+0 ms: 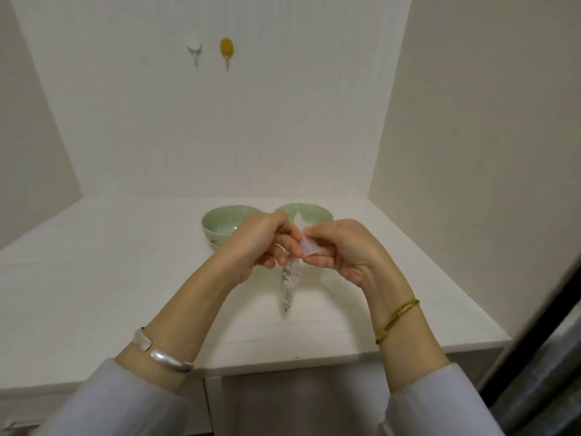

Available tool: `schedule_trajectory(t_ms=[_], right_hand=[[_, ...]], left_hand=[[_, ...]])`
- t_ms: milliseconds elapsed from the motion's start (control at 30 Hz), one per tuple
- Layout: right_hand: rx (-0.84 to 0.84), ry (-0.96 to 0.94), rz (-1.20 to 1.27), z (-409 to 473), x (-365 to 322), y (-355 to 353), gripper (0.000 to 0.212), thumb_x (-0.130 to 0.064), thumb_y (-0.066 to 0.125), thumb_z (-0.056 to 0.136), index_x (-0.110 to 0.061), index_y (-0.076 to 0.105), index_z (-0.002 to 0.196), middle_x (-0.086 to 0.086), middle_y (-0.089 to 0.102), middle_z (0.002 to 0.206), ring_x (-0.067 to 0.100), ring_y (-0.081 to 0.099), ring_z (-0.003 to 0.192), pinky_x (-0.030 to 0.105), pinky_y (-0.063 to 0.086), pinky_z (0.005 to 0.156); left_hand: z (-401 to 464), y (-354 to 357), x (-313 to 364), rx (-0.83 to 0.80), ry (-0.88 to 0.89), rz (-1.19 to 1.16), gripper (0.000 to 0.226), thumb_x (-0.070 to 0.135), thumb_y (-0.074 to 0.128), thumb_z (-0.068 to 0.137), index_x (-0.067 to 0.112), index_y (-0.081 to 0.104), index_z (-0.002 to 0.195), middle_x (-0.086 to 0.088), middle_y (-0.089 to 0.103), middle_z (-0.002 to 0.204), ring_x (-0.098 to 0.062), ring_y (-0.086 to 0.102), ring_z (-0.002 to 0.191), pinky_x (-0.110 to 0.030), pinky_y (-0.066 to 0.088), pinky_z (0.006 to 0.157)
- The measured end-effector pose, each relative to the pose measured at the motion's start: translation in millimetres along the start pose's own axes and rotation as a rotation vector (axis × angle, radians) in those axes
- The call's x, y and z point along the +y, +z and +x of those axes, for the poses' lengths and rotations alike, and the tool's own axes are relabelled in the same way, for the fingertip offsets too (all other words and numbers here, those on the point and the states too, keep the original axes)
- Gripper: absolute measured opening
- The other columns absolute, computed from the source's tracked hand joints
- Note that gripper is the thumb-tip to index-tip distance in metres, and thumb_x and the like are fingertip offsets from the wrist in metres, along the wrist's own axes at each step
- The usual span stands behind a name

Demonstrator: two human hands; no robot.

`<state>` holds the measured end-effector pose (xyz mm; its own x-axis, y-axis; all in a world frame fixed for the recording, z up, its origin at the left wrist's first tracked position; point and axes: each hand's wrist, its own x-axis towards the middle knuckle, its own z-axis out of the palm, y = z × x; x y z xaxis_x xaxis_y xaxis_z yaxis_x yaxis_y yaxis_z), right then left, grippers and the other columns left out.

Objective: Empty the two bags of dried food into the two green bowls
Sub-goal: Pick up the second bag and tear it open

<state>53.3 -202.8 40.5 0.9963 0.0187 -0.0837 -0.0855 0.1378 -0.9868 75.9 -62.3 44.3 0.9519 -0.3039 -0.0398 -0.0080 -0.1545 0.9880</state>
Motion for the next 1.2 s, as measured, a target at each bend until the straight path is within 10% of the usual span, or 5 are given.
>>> schedule_trajectory(t_ms=[1200], right_hand=[[-0.327, 0.111, 0.059, 32.6, 41.8, -0.3, 0.025, -0.018, 0.056, 0.088, -0.007, 0.062, 0.066, 0.006, 0.056, 0.056, 0.004, 0.053, 0.037, 0.012, 0.044, 0.037]], left_hand=[[14.9, -11.5, -40.1, -0.185, -0.086, -0.079, 0.038, 0.030, 0.045, 0.090, 0.011, 0.049, 0.058, -0.005, 0.055, 0.047, -0.011, 0.045, 0.037, -0.017, 0.031, 0.035]])
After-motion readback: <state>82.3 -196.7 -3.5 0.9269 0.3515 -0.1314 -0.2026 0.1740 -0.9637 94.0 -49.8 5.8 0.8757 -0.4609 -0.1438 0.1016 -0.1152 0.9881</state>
